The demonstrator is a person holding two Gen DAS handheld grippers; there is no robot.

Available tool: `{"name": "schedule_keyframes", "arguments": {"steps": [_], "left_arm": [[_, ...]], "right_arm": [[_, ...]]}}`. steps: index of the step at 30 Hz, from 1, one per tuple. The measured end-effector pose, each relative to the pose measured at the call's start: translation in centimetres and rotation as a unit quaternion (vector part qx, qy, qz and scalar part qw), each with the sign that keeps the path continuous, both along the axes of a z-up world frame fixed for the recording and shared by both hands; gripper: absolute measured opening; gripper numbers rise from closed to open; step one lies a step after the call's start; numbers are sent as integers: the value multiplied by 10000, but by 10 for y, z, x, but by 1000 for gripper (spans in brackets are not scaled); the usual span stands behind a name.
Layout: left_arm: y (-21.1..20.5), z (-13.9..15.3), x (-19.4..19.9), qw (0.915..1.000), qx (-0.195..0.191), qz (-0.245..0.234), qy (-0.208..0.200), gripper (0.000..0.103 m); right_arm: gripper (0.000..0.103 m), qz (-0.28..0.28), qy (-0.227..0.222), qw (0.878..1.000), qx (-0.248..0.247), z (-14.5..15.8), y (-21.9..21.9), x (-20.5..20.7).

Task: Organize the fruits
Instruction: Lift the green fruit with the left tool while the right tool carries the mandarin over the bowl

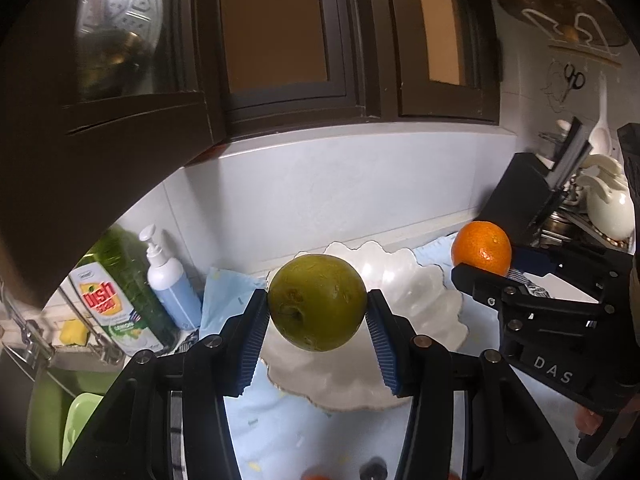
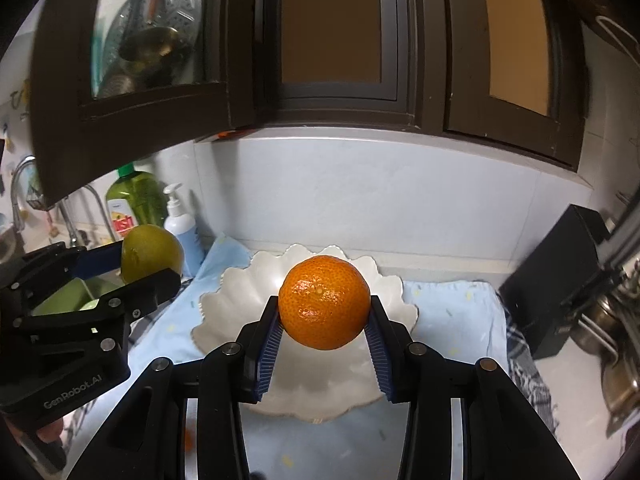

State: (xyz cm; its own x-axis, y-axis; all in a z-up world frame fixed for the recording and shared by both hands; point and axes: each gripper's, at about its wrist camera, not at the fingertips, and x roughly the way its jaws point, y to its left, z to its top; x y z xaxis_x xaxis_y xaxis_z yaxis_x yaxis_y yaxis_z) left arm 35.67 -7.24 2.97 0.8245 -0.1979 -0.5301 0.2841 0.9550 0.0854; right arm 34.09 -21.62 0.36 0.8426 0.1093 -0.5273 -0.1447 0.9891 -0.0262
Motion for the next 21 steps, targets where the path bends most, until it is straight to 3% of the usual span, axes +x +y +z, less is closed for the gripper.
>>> {"name": "schedule_keyframes", "arguments": {"steps": [10, 21], "left_arm": [[-18, -20, 72, 9986, 178, 85, 493, 49], [-30, -66, 139, 9920, 338, 200, 1202, 49]], "right_arm": [[42, -40, 465, 9989, 33, -17, -16, 73], [42, 79, 1268, 9918, -139, -65, -21, 141]]}}
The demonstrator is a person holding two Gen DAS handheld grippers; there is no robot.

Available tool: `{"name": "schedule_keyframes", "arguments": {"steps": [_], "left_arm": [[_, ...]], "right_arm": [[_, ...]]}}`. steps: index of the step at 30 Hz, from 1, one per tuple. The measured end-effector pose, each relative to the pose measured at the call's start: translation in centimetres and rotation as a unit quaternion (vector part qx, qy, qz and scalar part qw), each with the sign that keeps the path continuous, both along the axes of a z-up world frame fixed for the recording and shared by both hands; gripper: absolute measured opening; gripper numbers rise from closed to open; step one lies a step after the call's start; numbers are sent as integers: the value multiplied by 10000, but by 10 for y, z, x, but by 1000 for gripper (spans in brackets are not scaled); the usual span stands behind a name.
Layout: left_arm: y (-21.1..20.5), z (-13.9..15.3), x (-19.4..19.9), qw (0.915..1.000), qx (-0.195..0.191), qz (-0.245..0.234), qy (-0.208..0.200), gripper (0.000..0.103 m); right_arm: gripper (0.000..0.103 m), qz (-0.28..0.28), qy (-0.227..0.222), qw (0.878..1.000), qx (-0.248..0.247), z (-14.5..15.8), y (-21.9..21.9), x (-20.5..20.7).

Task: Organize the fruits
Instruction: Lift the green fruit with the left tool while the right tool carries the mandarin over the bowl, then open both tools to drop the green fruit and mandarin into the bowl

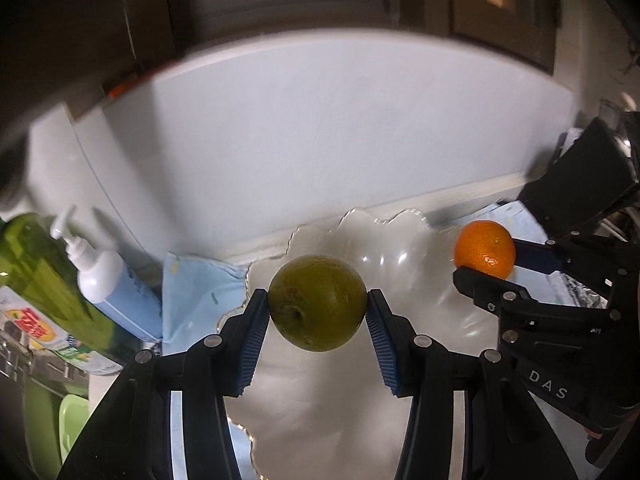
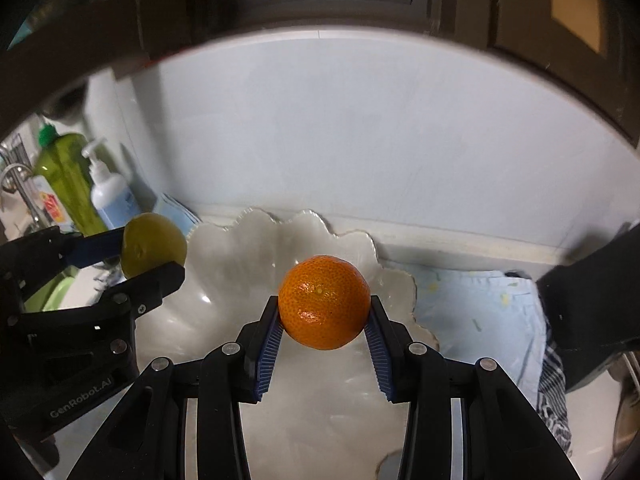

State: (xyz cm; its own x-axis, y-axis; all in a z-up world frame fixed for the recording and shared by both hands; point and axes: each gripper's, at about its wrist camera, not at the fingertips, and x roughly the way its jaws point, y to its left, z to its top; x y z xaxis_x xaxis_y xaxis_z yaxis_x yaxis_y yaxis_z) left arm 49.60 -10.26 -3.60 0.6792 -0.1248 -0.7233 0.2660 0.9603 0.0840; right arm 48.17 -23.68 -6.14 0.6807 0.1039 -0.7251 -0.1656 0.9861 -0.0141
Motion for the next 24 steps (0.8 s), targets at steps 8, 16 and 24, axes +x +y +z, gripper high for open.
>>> {"name": "schedule_keyframes", "arguments": {"steps": [8, 16, 24], "left_arm": [[1, -39, 36, 9979, 79, 208, 600, 49], [0, -65, 59, 9944, 64, 294, 1017, 49], [-2, -74, 63, 9932, 47, 333, 1112, 61]], "right_arm": [[42, 144, 560, 9982, -178, -34, 2, 34], [42, 190, 974, 9948, -213, -59, 3, 56], [47, 71, 1151, 9929, -301, -67, -1, 62]]}}
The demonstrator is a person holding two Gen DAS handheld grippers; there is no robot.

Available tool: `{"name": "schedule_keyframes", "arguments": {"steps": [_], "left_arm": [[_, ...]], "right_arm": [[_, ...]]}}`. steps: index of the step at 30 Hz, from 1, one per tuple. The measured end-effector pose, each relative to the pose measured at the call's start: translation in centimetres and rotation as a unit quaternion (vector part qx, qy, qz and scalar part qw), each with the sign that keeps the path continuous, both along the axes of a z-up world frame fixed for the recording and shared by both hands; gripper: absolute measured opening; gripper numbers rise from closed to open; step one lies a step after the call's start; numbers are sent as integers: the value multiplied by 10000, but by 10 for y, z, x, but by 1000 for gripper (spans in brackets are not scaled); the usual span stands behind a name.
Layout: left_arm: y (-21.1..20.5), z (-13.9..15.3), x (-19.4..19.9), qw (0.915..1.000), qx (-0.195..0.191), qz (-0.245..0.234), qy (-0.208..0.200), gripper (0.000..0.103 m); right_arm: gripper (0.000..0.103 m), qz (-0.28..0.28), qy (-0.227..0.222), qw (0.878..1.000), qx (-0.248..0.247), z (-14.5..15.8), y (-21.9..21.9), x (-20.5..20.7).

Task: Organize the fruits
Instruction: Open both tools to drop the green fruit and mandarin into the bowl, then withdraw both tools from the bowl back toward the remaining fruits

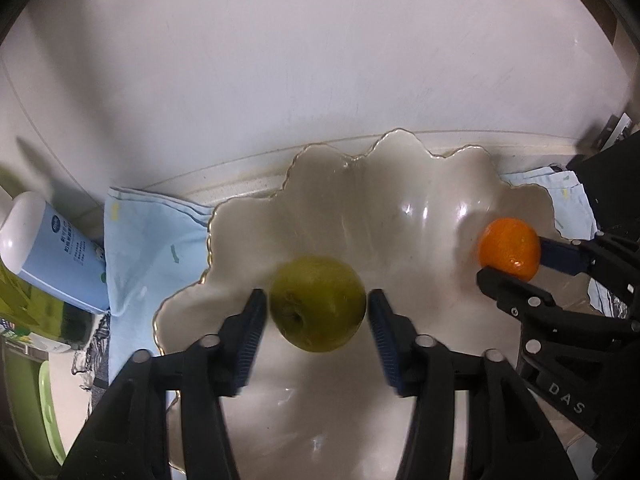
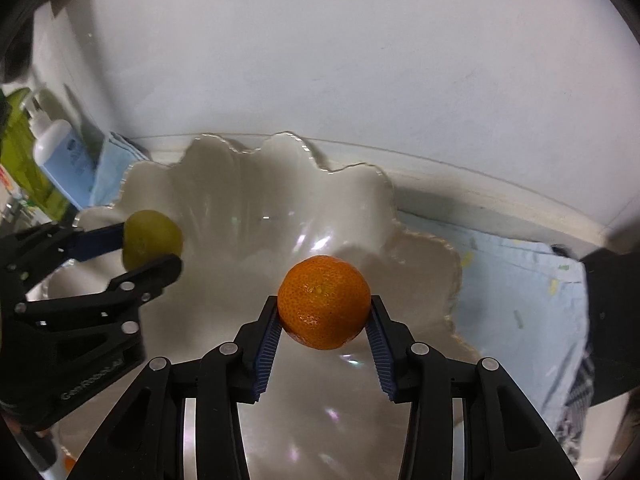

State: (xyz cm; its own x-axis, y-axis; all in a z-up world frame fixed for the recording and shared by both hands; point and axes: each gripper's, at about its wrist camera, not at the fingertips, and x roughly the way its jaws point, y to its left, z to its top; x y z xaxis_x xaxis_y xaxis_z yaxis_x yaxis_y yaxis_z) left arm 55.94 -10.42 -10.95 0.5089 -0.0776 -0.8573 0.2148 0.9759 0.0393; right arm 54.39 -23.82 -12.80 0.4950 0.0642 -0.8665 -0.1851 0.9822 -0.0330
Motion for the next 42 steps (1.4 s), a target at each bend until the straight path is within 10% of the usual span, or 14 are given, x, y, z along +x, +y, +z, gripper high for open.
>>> {"name": "schedule_keyframes", "arguments": {"steps": [14, 42], "left_arm": [[2, 33, -28, 9975, 222, 163, -650, 91], [53, 74, -165, 9878, -18, 435, -1498, 97]], "right_arm": [[61, -261, -372, 9990, -15, 23, 1, -28], [71, -341, -1389, 9896, 167, 81, 12, -152]]}}
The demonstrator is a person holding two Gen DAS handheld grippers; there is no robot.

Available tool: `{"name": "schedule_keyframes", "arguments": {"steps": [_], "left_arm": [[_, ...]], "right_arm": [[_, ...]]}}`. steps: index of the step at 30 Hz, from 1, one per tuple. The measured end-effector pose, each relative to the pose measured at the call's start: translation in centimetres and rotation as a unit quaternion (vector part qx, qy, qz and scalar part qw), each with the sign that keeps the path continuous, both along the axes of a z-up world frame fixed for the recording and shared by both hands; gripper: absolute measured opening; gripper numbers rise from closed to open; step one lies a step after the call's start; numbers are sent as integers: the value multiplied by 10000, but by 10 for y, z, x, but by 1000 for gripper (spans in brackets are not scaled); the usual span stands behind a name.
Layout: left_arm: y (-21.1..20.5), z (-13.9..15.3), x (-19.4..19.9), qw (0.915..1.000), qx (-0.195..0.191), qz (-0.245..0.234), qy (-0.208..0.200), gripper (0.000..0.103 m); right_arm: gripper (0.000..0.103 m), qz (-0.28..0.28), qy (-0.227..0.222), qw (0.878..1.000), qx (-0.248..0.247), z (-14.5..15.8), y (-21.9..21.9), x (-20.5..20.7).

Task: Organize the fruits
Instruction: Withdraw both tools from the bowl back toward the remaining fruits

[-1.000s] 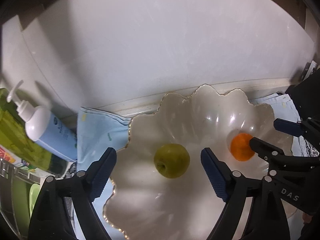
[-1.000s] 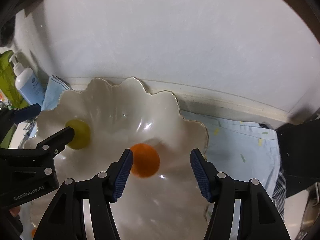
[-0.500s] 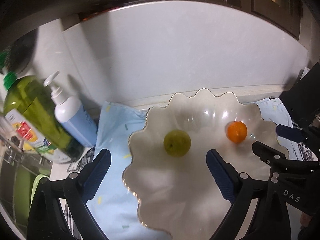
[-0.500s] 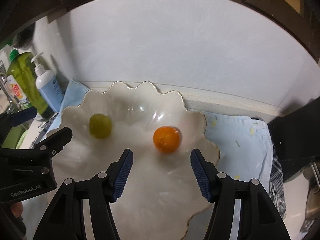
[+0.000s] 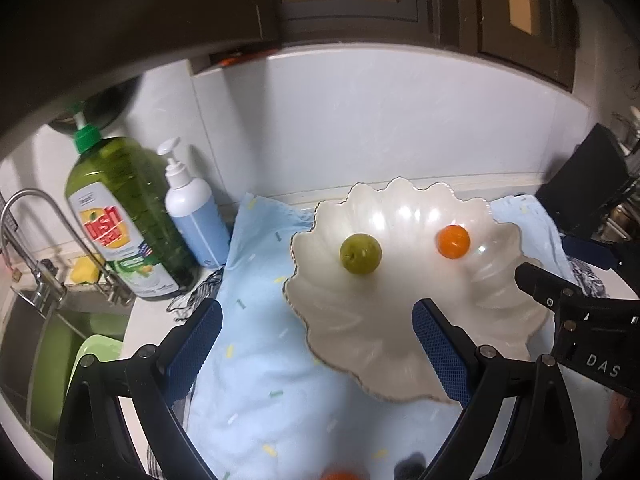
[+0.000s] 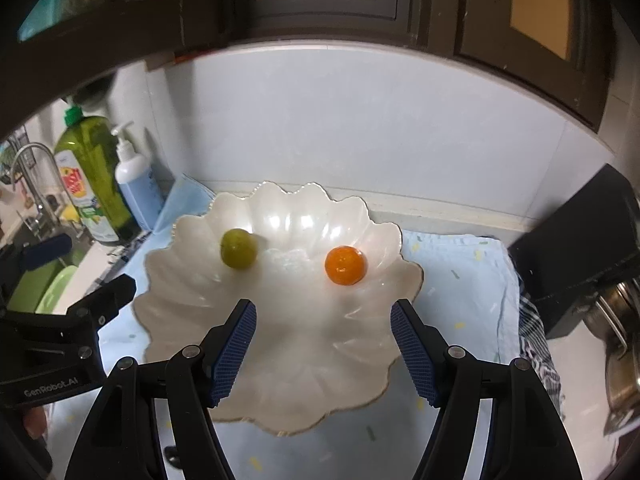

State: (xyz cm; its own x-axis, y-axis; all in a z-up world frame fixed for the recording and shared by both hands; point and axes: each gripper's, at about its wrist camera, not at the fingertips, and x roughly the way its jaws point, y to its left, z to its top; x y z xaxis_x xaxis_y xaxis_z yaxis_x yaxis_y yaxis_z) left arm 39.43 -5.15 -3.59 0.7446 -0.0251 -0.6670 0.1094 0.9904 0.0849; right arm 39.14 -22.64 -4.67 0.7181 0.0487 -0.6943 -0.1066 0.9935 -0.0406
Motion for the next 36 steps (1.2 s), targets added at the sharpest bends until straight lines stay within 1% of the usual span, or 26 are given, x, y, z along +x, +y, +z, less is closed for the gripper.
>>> {"name": "schedule_keyframes", "arguments": {"steps": [6, 10, 14, 19, 23, 27, 36], "left_arm": [[10, 13, -36, 9997, -42, -106, -224, 97], [19, 22, -57, 9992, -166, -128, -350, 97], [27, 30, -80, 9983, -255, -168, -491, 97], [35, 36, -108, 9975, -177, -168, -669, 97], [42, 38, -125, 9973, -161, -159, -701, 97], [48, 37, -140, 9973, -93, -109, -716, 97], [58, 22, -172, 9969, 148, -186, -752, 97]], "right_arm": [[71, 17, -285, 9996, 41, 14, 6, -36], [71, 83, -512, 9987, 11, 25, 14, -62], [71, 147, -701, 9974, 87, 33, 22, -85], [71, 219, -863, 9958, 198, 39, 31, -109], [71, 259, -924, 9952, 195, 38, 38, -125], [71, 338, -891, 9952, 230, 33, 46, -137], [71, 493, -771, 9956, 198, 17, 61, -161]]}}
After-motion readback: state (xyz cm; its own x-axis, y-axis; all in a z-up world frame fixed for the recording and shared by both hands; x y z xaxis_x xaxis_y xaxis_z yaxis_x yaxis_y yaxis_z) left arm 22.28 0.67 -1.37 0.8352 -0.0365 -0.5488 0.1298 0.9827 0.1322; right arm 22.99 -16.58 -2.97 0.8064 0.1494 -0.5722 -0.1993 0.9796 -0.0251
